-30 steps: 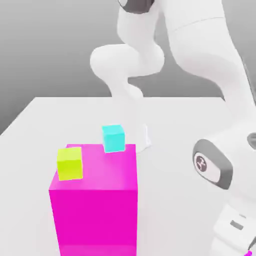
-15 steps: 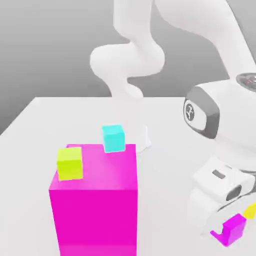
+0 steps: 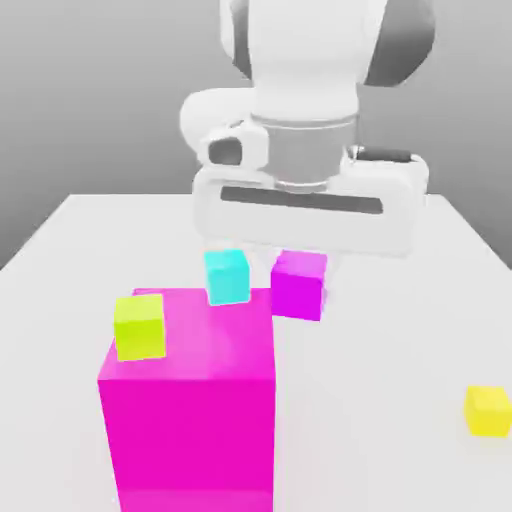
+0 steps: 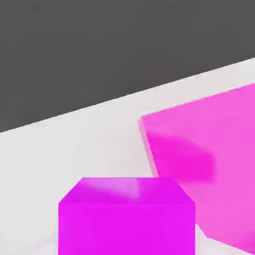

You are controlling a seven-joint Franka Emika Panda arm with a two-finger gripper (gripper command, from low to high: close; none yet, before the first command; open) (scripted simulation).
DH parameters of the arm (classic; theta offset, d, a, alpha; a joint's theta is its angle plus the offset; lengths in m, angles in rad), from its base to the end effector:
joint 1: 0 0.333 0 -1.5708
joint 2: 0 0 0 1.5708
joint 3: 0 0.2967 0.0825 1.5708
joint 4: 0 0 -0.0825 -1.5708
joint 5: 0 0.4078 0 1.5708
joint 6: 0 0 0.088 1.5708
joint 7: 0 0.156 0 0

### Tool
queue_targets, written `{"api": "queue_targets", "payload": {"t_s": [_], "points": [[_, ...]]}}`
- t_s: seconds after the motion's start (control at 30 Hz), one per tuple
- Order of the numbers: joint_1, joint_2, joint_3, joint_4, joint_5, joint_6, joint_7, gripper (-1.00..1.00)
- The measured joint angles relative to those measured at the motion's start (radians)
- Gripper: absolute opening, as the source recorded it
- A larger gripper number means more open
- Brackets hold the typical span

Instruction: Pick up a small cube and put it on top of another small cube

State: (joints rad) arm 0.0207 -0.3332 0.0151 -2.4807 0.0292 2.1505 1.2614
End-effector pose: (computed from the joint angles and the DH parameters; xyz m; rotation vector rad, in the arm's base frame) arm 0.4559 0.0183 0.3314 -2.5405 1.8183 0.0147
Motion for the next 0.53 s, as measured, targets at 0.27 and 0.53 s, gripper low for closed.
{"api": "queue_targets", "payload": {"t_s": [0.27,0.53], "points": [[-0.142,-0.266,0.015,-0.127,-0.004,-0.141,0.320,-1.00],[-0.158,-0.226,0.023,-0.243,0.000,0.016,0.347,1.00]]}}
